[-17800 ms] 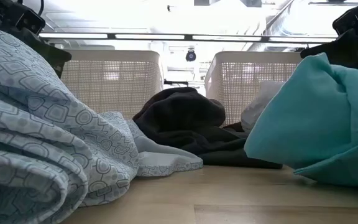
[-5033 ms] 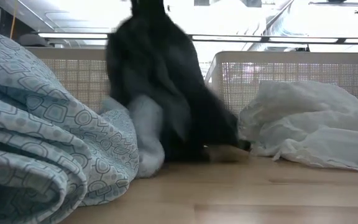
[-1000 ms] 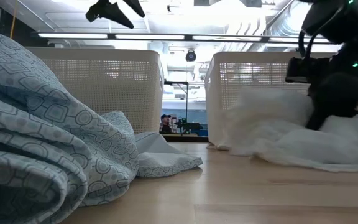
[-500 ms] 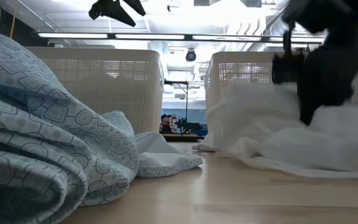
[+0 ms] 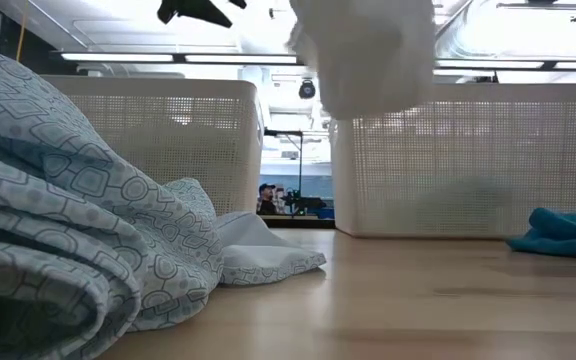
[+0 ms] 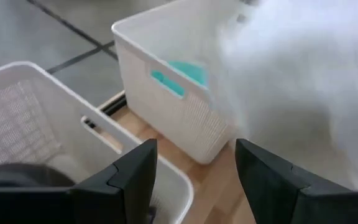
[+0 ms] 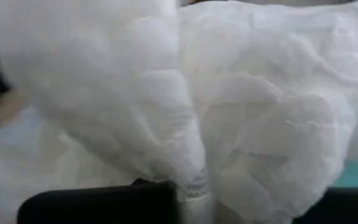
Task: Sort clothes
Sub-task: Put the white blouse into the right white bin
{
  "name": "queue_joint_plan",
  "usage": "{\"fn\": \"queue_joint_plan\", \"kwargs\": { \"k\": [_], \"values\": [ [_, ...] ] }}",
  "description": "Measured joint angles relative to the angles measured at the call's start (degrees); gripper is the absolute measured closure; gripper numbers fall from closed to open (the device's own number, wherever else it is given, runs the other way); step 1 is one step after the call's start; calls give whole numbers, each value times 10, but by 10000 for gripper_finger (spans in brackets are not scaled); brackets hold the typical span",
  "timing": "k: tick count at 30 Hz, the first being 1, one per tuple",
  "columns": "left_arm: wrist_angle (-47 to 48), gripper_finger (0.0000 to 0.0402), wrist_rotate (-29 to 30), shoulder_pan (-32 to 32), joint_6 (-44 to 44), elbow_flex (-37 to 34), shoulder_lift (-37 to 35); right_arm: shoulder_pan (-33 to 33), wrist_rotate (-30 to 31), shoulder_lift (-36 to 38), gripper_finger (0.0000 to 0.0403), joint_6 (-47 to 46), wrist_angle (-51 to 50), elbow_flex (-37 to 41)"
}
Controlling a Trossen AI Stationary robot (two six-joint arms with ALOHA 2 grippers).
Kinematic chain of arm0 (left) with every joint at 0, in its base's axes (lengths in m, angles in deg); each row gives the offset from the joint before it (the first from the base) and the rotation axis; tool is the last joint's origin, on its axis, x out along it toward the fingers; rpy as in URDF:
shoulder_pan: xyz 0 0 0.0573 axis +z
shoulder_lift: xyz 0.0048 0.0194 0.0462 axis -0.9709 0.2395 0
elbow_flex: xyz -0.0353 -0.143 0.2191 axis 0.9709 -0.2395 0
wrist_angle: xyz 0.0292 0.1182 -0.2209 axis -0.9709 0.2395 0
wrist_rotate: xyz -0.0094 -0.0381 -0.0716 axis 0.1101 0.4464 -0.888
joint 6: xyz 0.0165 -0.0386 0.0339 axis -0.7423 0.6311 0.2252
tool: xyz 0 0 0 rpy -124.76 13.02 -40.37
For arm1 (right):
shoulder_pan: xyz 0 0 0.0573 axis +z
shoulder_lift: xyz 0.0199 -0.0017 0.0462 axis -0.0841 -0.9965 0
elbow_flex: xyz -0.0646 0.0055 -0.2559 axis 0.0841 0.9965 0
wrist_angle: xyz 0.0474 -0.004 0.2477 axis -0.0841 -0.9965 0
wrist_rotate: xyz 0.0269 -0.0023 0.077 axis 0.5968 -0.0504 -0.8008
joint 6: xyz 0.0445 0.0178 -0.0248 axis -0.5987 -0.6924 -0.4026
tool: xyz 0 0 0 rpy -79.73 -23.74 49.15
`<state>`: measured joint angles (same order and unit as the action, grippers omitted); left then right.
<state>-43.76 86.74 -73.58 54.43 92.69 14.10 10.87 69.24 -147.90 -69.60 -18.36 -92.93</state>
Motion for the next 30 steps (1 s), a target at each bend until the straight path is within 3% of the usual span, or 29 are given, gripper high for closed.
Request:
{"fn": "queue_joint_plan", "kwargs": {
  "k": [5,8,13,21,25,30],
  "values": [
    [-22,197,0,0,-1,0,0,-107,132,1,370,57,-130,-130],
    [-22,197,0,0,3,0,0,-189,162,2,372,76,-195,-154],
    [-22,197,0,-2,9,0,0,-336,88,1,370,88,-229,-92],
    [-22,197,0,-9,19,0,0,-512,-19,-15,361,87,-179,136],
    [-21,197,0,-11,19,0,0,-549,-65,-37,315,92,-191,192],
    [-21,197,0,-12,19,0,0,-560,-76,-48,229,119,-237,181]
  ]
}}
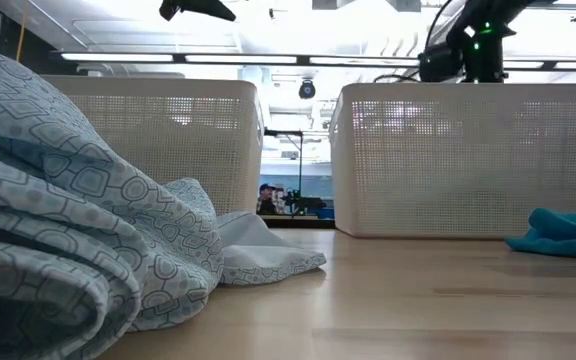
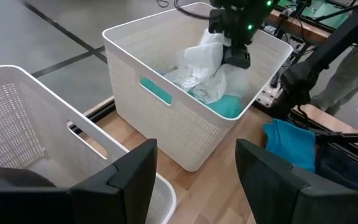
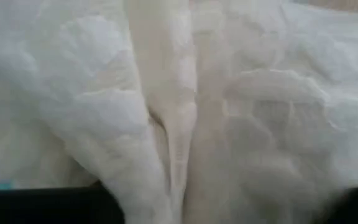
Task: Sort clothes
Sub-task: Put the white blouse into the right white bin
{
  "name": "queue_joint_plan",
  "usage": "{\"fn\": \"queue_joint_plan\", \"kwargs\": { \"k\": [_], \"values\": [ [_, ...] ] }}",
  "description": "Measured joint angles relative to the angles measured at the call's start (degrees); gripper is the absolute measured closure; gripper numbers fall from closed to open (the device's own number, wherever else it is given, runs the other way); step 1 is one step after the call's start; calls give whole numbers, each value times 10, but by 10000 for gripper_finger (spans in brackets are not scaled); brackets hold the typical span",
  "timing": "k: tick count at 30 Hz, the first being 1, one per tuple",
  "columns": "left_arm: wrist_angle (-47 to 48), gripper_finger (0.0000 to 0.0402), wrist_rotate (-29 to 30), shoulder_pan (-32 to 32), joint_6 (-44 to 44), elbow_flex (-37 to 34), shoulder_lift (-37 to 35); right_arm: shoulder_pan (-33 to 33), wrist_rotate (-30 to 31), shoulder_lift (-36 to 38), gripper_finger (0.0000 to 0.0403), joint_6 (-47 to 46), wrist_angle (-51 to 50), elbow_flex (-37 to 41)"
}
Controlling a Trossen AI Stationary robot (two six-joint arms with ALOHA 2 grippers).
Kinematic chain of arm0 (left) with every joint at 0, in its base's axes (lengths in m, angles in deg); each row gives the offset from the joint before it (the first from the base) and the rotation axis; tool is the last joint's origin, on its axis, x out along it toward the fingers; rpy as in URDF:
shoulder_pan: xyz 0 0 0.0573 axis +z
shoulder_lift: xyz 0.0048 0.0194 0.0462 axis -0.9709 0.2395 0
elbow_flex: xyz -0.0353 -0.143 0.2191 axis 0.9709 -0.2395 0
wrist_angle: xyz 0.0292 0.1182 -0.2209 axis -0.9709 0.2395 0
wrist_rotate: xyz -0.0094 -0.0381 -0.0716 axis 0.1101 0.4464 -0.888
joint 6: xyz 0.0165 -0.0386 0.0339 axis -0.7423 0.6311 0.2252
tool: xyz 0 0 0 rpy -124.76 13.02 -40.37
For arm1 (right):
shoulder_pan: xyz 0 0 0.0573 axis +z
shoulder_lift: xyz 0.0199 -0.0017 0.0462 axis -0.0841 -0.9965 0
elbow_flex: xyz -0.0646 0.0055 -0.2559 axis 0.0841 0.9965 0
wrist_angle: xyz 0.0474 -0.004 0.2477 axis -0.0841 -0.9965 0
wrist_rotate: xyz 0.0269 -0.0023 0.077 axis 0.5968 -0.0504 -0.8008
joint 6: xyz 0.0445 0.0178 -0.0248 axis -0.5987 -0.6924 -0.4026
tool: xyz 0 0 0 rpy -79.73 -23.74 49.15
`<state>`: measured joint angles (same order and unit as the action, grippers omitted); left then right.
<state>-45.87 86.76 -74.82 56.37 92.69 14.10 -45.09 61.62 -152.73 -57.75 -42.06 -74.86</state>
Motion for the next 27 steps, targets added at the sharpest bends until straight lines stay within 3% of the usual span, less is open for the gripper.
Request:
{"fn": "queue_joint_plan", "kwargs": {
  "k": [6,11,15,20,27],
  "values": [
    [0,197,0,0,0,0,0,0,12,4,170,25,-83,-109],
    [0,197,0,0,0,0,0,0,-6,5,163,-5,-111,-211],
    [0,197,0,0,0,0,0,2,-60,9,163,-10,-56,-237],
    [1,197,0,0,0,0,0,16,-83,20,163,-31,43,-154],
    [2,197,0,0,0,0,0,34,-53,13,163,-132,196,96]
  ]
}}
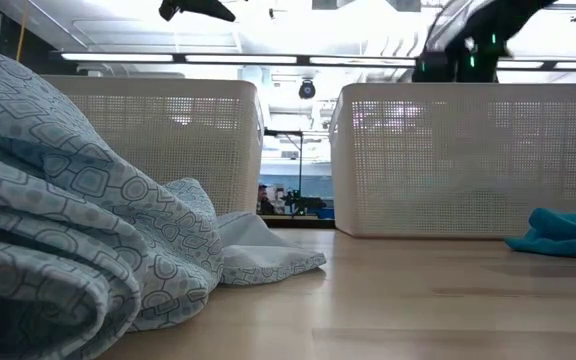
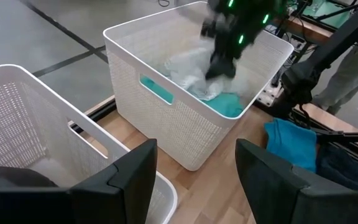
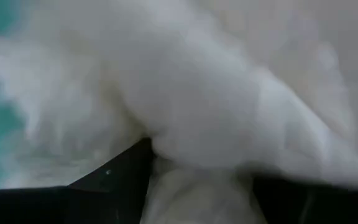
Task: Sort clothes
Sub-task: Put the white blouse into the right white bin, then put the blue boxers into the right white bin
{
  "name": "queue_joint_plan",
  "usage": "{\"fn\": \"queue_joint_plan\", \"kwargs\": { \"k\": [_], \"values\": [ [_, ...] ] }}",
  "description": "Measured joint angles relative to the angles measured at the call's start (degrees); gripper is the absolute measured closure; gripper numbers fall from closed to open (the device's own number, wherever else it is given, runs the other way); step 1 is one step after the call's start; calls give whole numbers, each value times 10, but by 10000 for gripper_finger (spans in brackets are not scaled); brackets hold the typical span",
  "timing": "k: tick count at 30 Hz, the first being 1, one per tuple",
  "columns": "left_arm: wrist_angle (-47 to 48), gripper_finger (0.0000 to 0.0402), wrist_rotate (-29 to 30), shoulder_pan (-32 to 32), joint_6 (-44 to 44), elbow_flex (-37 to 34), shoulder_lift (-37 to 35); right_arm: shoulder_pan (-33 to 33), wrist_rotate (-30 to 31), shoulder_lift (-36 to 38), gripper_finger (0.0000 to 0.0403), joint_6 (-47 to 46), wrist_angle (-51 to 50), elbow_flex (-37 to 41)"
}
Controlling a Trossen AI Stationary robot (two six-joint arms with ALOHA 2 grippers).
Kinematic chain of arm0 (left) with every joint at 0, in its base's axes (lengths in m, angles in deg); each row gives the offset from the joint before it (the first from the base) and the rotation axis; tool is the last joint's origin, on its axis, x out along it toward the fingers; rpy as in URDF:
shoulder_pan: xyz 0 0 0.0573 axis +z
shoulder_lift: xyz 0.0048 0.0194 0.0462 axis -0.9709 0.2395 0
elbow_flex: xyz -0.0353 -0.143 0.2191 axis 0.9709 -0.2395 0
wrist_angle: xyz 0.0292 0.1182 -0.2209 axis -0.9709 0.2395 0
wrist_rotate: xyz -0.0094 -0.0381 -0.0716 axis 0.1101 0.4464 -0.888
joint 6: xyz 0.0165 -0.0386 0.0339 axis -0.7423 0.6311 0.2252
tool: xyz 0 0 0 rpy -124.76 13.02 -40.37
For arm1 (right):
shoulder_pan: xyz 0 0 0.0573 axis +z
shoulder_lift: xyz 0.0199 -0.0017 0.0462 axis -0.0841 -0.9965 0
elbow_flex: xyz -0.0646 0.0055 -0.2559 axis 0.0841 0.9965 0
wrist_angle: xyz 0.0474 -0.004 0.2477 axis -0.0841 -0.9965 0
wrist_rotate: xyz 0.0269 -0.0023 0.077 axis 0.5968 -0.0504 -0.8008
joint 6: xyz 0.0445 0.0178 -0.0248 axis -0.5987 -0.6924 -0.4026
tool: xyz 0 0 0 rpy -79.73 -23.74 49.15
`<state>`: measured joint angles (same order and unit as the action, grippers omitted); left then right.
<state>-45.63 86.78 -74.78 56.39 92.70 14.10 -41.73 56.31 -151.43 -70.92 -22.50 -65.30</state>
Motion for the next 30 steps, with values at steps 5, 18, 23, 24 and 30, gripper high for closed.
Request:
{"fn": "queue_joint_plan", "kwargs": {
  "k": [5,18,23,24,30],
  "values": [
    [0,197,0,0,0,0,0,-11,-28,-6,163,-18,11,28],
    [18,197,0,0,-1,0,0,144,95,133,163,-13,-49,-207],
    [24,197,0,0,-1,0,0,335,162,191,163,-56,-65,-211],
    [26,197,0,0,-1,0,1,376,165,197,162,-52,-71,-211],
    [44,197,-3,0,-1,1,13,577,208,185,162,-138,-78,-211]
  ]
}}
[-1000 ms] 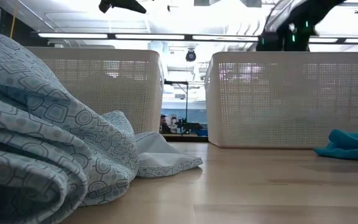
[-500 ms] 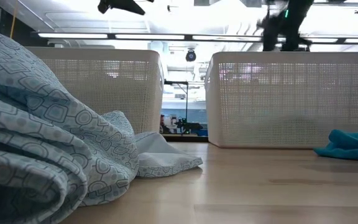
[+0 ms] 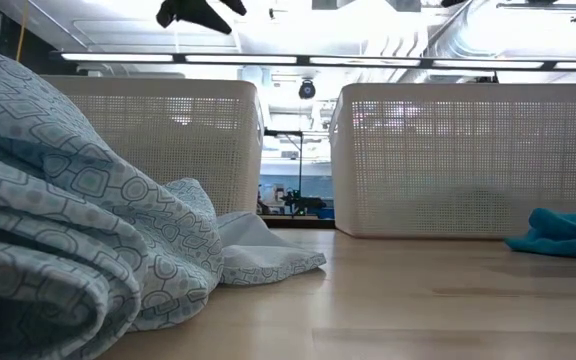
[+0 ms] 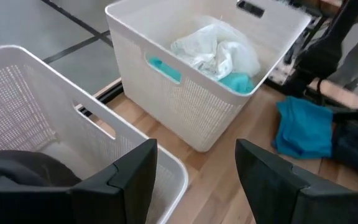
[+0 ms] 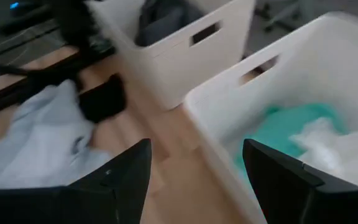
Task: Sort clothes
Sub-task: Put the blue boxers into the right white bin
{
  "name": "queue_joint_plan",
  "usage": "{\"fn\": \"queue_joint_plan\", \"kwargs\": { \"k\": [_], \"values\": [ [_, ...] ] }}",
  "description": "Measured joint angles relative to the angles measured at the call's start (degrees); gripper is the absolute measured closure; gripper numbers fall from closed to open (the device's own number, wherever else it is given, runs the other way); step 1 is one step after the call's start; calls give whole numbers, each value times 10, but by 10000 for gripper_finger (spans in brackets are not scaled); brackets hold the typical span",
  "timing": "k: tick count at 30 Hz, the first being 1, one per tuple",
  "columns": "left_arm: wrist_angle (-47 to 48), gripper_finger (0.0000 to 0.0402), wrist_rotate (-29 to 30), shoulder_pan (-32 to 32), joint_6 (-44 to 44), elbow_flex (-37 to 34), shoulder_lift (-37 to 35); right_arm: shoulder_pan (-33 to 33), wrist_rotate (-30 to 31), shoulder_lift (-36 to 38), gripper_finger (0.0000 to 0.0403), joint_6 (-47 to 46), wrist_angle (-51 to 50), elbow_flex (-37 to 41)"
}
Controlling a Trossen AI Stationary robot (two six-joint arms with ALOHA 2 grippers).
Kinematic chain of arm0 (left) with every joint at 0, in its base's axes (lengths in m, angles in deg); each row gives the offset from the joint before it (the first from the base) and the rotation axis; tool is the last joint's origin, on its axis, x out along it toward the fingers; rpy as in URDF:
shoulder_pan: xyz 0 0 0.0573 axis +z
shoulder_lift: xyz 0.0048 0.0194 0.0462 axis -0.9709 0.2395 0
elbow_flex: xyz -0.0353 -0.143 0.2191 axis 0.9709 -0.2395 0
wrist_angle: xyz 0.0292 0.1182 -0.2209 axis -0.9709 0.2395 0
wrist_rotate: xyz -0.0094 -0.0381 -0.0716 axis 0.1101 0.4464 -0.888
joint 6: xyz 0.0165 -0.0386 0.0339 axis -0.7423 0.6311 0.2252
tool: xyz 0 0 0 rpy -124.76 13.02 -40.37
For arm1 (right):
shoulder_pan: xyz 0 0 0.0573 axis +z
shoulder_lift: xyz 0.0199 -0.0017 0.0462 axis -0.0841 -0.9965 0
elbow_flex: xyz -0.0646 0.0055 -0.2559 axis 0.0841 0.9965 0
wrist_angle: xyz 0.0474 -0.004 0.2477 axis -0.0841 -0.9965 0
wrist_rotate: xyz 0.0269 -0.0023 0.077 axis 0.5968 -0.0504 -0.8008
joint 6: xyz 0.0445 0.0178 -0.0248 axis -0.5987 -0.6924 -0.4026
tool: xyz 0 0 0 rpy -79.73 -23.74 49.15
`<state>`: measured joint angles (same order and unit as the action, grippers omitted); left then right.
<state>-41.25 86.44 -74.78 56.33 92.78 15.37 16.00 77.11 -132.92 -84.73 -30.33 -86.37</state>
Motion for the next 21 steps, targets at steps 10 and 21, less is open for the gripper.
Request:
{"fn": "queue_joint_plan", "kwargs": {
  "k": [10,21],
  "values": [
    [-4,197,-26,0,10,0,35,104,-163,-94,162,-188,-162,0],
    [-7,197,-64,0,10,-1,54,141,-287,-137,162,-276,-150,187]
  ]
}}
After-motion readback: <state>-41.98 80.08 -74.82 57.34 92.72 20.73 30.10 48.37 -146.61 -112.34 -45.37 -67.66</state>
